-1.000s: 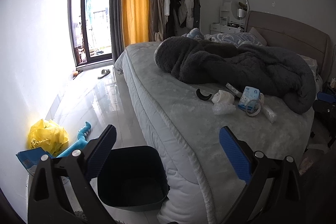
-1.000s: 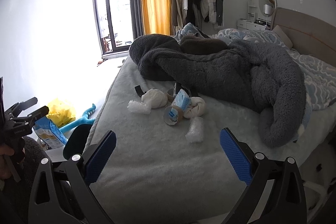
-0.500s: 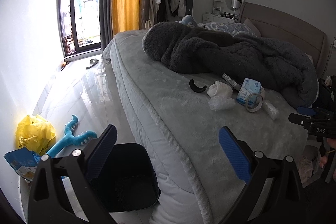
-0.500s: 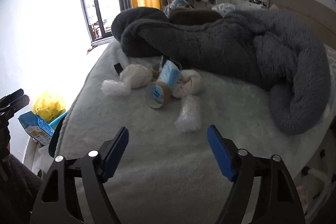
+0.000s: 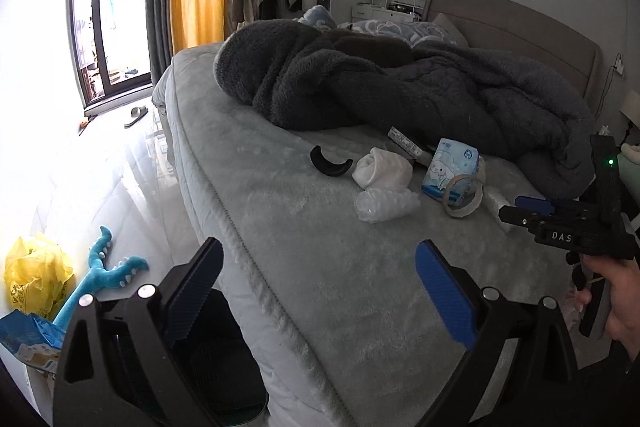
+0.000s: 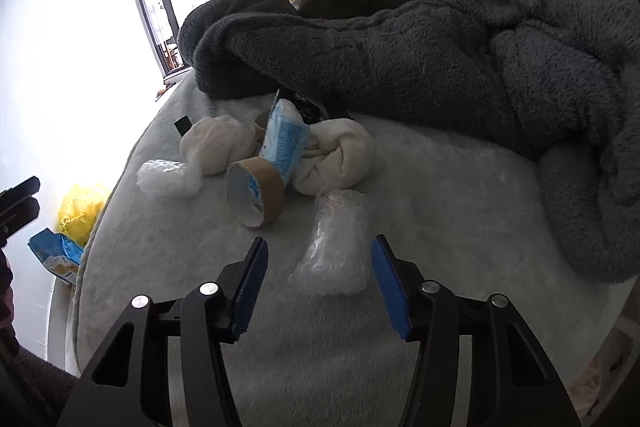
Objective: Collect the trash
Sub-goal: 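Reach the right gripper to the clear bubble wrap and close on it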
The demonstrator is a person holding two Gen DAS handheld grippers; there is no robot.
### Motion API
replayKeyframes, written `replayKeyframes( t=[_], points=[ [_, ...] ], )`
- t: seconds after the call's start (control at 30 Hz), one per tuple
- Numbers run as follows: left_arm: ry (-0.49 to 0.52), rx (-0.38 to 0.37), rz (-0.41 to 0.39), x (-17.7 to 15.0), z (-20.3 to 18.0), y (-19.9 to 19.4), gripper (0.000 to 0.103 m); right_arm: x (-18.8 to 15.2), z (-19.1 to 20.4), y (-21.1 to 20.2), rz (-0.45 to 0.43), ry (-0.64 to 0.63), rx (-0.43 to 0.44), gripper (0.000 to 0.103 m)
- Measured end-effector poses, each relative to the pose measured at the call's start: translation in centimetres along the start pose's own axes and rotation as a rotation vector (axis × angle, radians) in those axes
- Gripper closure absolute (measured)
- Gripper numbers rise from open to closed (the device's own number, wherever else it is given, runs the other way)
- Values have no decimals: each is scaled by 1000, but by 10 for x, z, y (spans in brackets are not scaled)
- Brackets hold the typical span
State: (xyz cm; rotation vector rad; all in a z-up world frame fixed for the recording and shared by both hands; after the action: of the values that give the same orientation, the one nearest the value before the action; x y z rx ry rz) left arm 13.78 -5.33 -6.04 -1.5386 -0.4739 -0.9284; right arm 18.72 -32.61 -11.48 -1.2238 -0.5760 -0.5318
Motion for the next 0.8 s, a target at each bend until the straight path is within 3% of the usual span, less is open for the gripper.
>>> replayKeyframes(
  t=[0.33, 0.5, 0.7, 0.8],
  points=[
    [-25, -50, 65, 13, -8, 52, 9, 4, -13, 22, 59, 36, -3, 65],
    [-44, -73, 88, 16, -21, 70, 9, 2, -17, 21, 55, 86, 16, 65],
    [-101, -102, 91, 26, -33, 85, 9, 9, -11, 6, 16, 55, -20, 65],
    [-95, -64, 106, 26, -40, 95, 9, 14, -13, -2, -14, 65, -28, 65]
  ],
)
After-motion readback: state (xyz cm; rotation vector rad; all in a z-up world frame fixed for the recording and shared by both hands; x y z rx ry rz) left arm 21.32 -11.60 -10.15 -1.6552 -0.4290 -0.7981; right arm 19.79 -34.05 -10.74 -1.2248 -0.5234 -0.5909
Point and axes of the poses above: each gripper's, at about its wrist camera, not at the fingertips, and y roughly the way its jaws point, z to its left, x to its top, the point moved 3 cm from there along y, roughly the way its jaws point, and after that the axes turned 7 degrees about y, right-handed, at the moved point
